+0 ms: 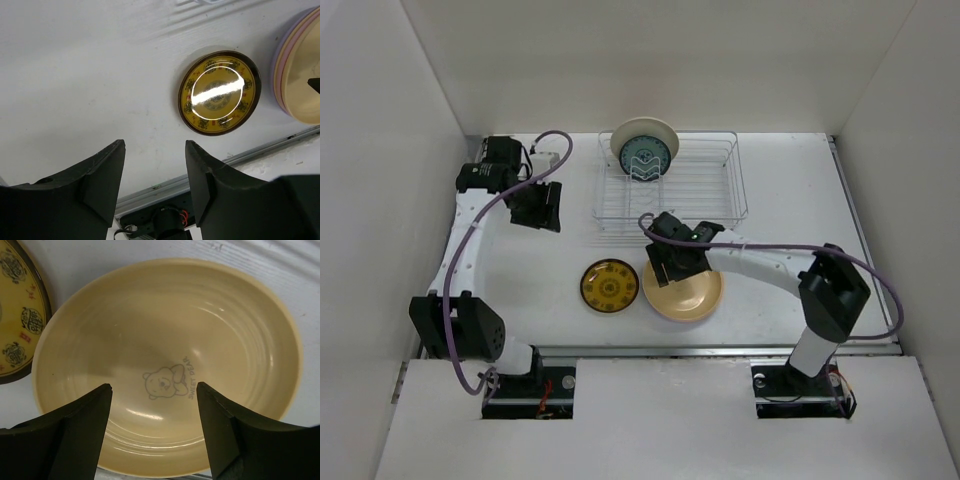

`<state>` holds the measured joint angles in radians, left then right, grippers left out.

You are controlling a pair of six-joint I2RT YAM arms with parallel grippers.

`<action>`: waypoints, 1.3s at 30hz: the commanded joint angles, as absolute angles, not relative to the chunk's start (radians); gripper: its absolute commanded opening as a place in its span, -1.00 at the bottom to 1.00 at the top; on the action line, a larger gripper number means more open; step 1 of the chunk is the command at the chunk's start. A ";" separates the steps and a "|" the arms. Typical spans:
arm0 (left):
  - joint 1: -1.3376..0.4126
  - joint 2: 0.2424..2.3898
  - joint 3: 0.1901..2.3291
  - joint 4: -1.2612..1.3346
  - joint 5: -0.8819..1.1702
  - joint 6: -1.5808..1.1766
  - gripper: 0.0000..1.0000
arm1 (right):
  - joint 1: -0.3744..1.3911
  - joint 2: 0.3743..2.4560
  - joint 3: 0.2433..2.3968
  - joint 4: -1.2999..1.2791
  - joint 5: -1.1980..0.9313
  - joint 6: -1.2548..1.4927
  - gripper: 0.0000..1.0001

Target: Unload the plates from the dish rack

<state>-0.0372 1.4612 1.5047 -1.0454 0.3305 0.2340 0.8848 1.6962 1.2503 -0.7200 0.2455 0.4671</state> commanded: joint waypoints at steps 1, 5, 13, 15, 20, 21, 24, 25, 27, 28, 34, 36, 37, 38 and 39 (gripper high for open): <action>-0.031 1.390 1.479 -1.008 0.302 0.239 -0.02 | 0.925 1.712 1.301 -0.686 0.293 0.476 0.48; -0.021 1.371 1.456 -1.008 0.302 0.239 0.01 | 0.934 1.749 1.301 -0.672 0.293 0.485 0.48; -0.021 1.371 1.447 -0.999 0.302 0.239 0.01 | 0.943 1.781 1.290 -0.704 0.345 0.526 0.48; -0.021 1.371 1.447 -0.999 0.302 0.239 0.01 | 0.943 1.795 1.290 -0.733 0.380 0.535 0.48; -0.021 1.361 1.447 -0.999 0.302 0.239 0.01 | 0.953 1.810 1.308 -0.756 0.410 0.545 0.48; -0.021 1.361 1.437 -0.999 0.302 0.239 0.01 | 0.953 1.799 1.308 -0.756 0.410 0.545 0.48; -0.021 1.352 1.437 -0.989 0.302 0.239 0.03 | 0.953 1.749 1.339 -0.756 0.410 0.545 0.48; -0.021 1.351 1.437 -0.989 0.293 0.239 0.03 | 0.953 1.734 1.354 -0.765 0.419 0.545 0.48; -0.021 1.351 1.437 -0.989 0.293 0.239 0.03 | 0.953 1.678 1.411 -0.788 0.419 0.522 0.48; -0.021 1.351 1.437 -0.989 0.281 0.239 0.03 | 0.953 1.657 1.434 -0.788 0.419 0.508 0.48; -0.021 1.351 1.427 -0.971 0.241 0.239 0.08 | 0.916 1.549 1.673 -0.759 0.428 0.252 0.55; -0.021 1.385 1.427 -0.971 0.230 0.239 0.08 | 0.861 1.584 1.777 -0.709 0.416 0.162 0.57; -0.021 1.399 1.439 -0.980 0.230 0.239 0.08 | 0.842 1.641 1.817 -0.695 0.405 0.117 0.57; -0.021 1.413 1.462 -0.980 0.230 0.239 0.08 | 0.821 1.679 1.862 -0.695 0.393 0.038 0.57; -0.011 1.440 1.476 -0.989 0.230 0.230 0.10 | 0.775 1.765 1.962 -0.681 0.358 0.006 0.57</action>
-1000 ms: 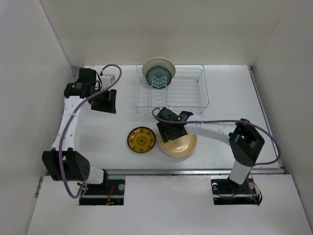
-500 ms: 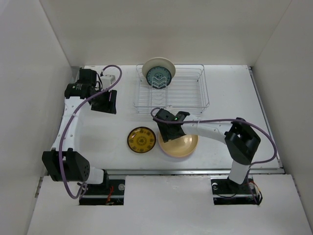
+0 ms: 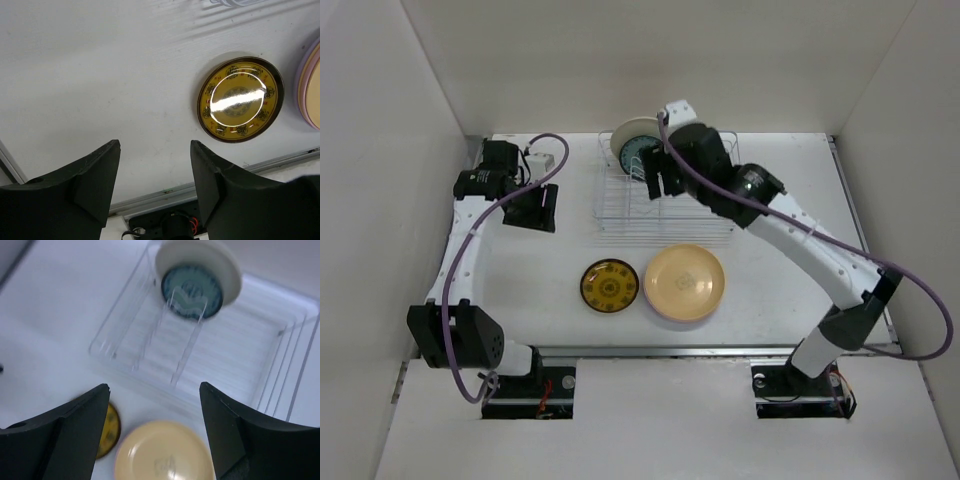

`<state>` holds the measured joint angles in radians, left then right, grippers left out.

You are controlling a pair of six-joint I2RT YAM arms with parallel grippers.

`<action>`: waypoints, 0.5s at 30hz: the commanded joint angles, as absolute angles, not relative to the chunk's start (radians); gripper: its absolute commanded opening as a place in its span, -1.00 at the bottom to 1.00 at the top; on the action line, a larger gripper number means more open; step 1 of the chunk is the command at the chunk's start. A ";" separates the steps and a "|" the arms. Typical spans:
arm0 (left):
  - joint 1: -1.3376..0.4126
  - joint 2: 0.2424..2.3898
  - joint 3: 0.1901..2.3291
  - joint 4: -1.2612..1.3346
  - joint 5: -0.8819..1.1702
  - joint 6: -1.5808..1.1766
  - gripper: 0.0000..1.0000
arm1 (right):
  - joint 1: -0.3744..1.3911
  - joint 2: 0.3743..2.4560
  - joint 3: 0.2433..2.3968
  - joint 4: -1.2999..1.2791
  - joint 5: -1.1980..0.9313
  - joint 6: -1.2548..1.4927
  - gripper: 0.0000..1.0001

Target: Unload the plates from the dish rack

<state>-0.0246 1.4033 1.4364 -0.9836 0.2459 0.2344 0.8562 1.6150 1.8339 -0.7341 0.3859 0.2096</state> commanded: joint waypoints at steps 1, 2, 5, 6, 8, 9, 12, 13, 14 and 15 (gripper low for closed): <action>0.004 1.454 1.491 -0.989 0.242 0.230 0.10 | 0.750 1.813 2.017 -0.681 0.329 -0.020 0.57; 0.015 1.469 1.524 -0.999 0.251 0.218 0.10 | 0.724 1.862 2.072 -0.681 0.292 -0.061 0.57; 0.044 1.529 1.600 -1.026 0.262 0.218 0.10 | 0.625 2.058 2.303 -0.681 0.143 -0.083 0.57; 0.054 1.545 1.614 -1.035 0.252 0.218 0.10 | 0.602 2.103 2.351 -0.672 0.106 -0.083 0.57; 0.054 1.580 1.627 -1.035 0.233 0.218 0.10 | 0.552 2.195 2.420 -0.625 0.022 -0.095 0.57; 0.054 1.591 1.637 -1.026 0.233 0.218 0.10 | 0.542 2.212 2.421 -0.597 0.000 -0.119 0.57; 0.054 1.640 1.651 -1.040 0.233 0.218 0.10 | 0.519 2.265 2.411 -0.509 -0.049 -0.144 0.57; 0.054 1.649 1.660 -1.040 0.233 0.218 0.10 | 0.518 2.278 2.399 -0.473 -0.060 -0.144 0.57; 0.054 1.664 1.660 -1.040 0.233 0.218 0.10 | 0.506 2.290 2.399 -0.454 -0.060 -0.144 0.57; 0.054 1.664 1.660 -1.040 0.223 0.218 0.10 | 0.506 2.315 2.390 -0.433 -0.060 -0.144 0.57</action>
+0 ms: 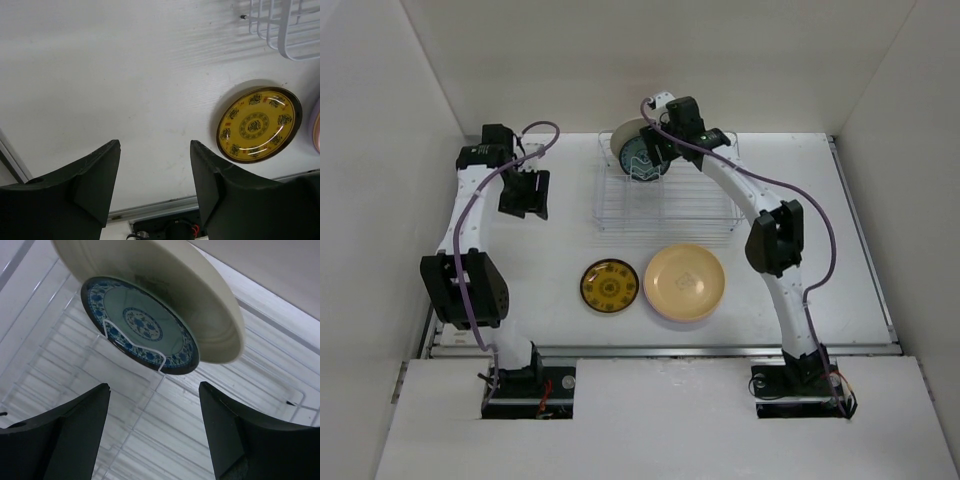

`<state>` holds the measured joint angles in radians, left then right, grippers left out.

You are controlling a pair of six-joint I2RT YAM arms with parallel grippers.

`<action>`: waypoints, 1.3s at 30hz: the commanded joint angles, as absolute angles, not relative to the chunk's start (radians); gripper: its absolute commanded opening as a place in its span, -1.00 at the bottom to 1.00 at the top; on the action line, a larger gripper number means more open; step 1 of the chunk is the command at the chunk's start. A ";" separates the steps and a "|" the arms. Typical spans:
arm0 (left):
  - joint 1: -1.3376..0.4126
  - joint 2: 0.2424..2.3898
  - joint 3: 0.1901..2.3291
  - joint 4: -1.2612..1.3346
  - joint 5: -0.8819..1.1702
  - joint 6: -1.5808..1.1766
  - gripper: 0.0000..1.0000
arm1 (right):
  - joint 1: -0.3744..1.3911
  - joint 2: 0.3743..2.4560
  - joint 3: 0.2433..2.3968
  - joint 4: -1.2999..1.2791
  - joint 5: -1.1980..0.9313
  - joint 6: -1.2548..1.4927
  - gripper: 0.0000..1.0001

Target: Unload the plates from the dish rack

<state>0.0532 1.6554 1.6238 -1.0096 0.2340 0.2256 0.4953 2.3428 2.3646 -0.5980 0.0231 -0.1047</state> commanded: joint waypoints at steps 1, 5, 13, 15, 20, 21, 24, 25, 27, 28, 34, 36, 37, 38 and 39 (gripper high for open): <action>0.054 1.677 1.660 -1.049 0.222 0.218 0.10 | 0.506 2.327 2.390 -0.410 -0.060 -0.120 0.55; 0.054 1.687 1.660 -1.058 0.201 0.218 0.10 | 0.497 2.373 2.368 -0.310 0.047 -0.097 0.52; 0.054 1.741 1.678 -1.068 0.170 0.218 0.10 | 0.488 2.490 2.387 -0.245 0.080 -0.067 0.49; 0.054 1.741 1.678 -1.068 0.170 0.218 0.10 | 0.488 2.514 2.387 -0.224 0.080 -0.043 0.46; 0.054 1.761 1.678 -1.068 0.161 0.218 0.10 | 0.479 2.562 2.407 -0.198 0.095 -0.020 0.39; 0.054 1.761 1.678 -1.068 0.161 0.218 0.10 | 0.479 2.562 2.417 -0.198 0.095 -0.009 0.27; 0.054 1.761 1.678 -1.068 0.152 0.218 0.10 | 0.469 2.562 2.395 -0.198 0.057 -0.009 0.01; 0.054 1.761 1.678 -1.068 0.152 0.218 0.10 | 0.469 2.540 2.382 -0.198 0.057 -0.009 -0.28; 0.054 1.761 1.678 -1.068 0.152 0.218 0.10 | 0.469 2.519 2.343 -0.175 0.081 -0.023 -0.49; 0.054 1.761 1.678 -1.068 0.152 0.218 0.10 | 0.469 2.493 2.332 -0.175 0.095 -0.023 -0.54; 0.054 1.761 1.660 -1.068 0.161 0.218 0.10 | 0.469 2.376 2.209 -0.102 0.095 -0.063 -0.91; 0.054 1.761 1.660 -1.068 0.161 0.218 0.10 | 0.469 2.332 2.197 -0.092 0.109 -0.072 -1.00; 0.054 1.761 1.660 -1.068 0.161 0.218 0.10 | 0.469 2.321 2.185 -0.092 0.109 -0.083 -1.00; 0.054 1.761 1.660 -1.068 0.170 0.218 0.10 | 0.469 2.309 2.184 -0.092 0.095 -0.083 -1.00; 0.054 1.761 1.660 -1.068 0.170 0.218 0.10 | 0.469 2.284 2.171 -0.092 0.095 -0.092 -1.00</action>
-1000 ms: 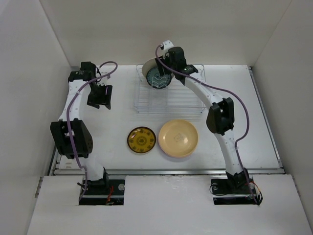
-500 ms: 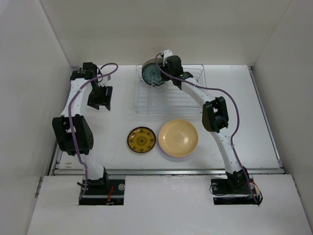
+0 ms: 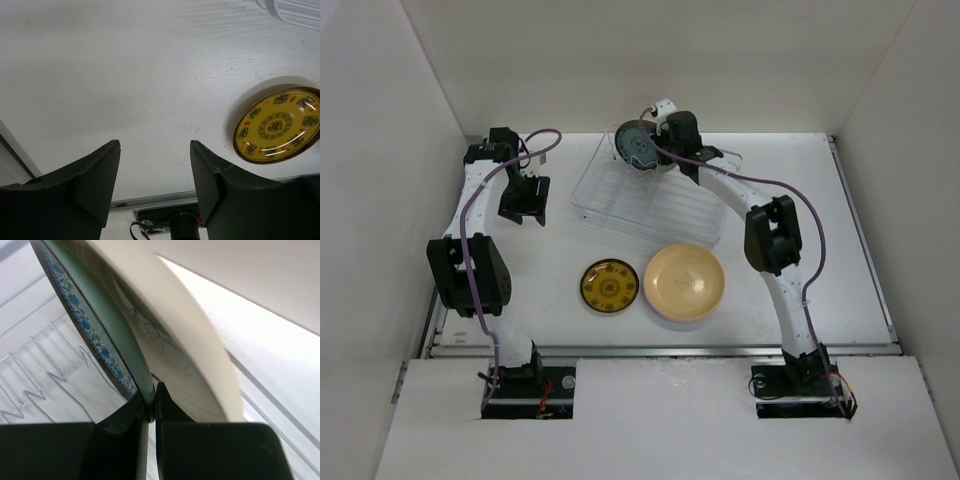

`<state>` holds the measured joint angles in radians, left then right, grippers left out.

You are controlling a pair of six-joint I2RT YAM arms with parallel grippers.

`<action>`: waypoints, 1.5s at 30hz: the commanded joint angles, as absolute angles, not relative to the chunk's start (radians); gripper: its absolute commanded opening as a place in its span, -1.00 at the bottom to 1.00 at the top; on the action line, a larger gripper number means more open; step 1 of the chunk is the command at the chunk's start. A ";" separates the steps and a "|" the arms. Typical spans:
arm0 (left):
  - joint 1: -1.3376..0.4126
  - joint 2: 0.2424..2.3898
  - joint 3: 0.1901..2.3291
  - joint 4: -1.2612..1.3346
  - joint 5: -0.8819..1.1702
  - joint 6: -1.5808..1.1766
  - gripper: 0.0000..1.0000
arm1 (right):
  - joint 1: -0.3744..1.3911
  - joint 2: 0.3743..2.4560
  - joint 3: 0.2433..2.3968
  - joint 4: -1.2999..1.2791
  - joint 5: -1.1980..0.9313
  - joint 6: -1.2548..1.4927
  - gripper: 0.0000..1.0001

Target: Unload the plates from the dish rack

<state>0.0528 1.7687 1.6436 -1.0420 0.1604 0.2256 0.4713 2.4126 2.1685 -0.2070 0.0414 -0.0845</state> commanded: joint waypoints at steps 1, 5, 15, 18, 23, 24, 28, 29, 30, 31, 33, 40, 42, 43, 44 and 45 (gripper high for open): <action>0.054 1.761 1.660 -1.068 0.170 0.218 0.10 | 0.469 2.272 2.171 -0.083 0.084 -0.092 -1.00; 0.054 1.761 1.660 -1.058 0.181 0.218 0.10 | 0.469 2.230 2.135 -0.072 0.074 -0.101 -1.00; 0.054 1.798 1.776 -1.058 0.273 0.218 0.10 | 0.522 2.126 2.091 -0.146 0.074 -0.132 -1.00; 0.054 1.871 1.941 -1.068 0.365 0.218 0.10 | 0.532 2.063 2.065 -0.225 0.005 -0.099 -1.00; 0.054 1.979 2.080 -1.049 0.374 0.121 0.10 | 0.541 1.954 1.967 -0.405 -0.257 -0.002 -1.00; 0.054 1.979 2.080 -1.030 0.374 0.092 0.10 | 0.541 1.915 1.938 -0.419 -0.299 0.014 -1.00; 0.054 2.003 2.078 -0.896 0.448 0.032 0.10 | 0.578 1.858 1.812 -0.533 -0.454 0.051 -1.00; 0.043 2.016 2.079 -0.878 0.457 0.022 0.10 | 0.587 1.858 1.796 -0.572 -0.468 0.051 -1.00; 0.043 2.034 2.097 -0.864 0.457 0.012 0.10 | 0.603 1.858 1.757 -0.633 -0.506 0.051 -1.00; 0.029 2.045 2.109 -0.853 0.457 0.012 0.10 | 0.603 1.858 1.734 -0.650 -0.532 0.051 -1.00; 0.014 2.068 2.149 -0.827 0.466 -0.012 0.08 | 0.627 1.858 1.685 -0.661 -0.583 0.051 -1.00; -0.044 2.155 2.189 -0.752 0.499 -0.078 0.08 | 0.723 1.913 1.655 -0.682 -0.515 0.051 -1.00; -0.061 2.166 2.189 -0.752 0.489 -0.063 0.08 | 0.745 1.949 1.669 -0.698 -0.505 0.060 -1.00; -0.077 2.175 2.189 -0.761 0.479 -0.054 0.08 | 0.746 1.960 1.678 -0.712 -0.493 0.060 -1.00; -0.077 2.186 2.189 -0.761 0.463 -0.054 0.08 | 0.756 1.970 1.678 -0.722 -0.482 0.060 -1.00; -0.089 2.186 2.189 -0.773 0.463 -0.040 0.08 | 0.767 1.986 1.678 -0.723 -0.473 0.060 -1.00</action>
<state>-0.0681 2.1910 2.1471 -0.7807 0.4618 -0.0460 0.7517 1.9644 1.6291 -0.7059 -0.4808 0.0479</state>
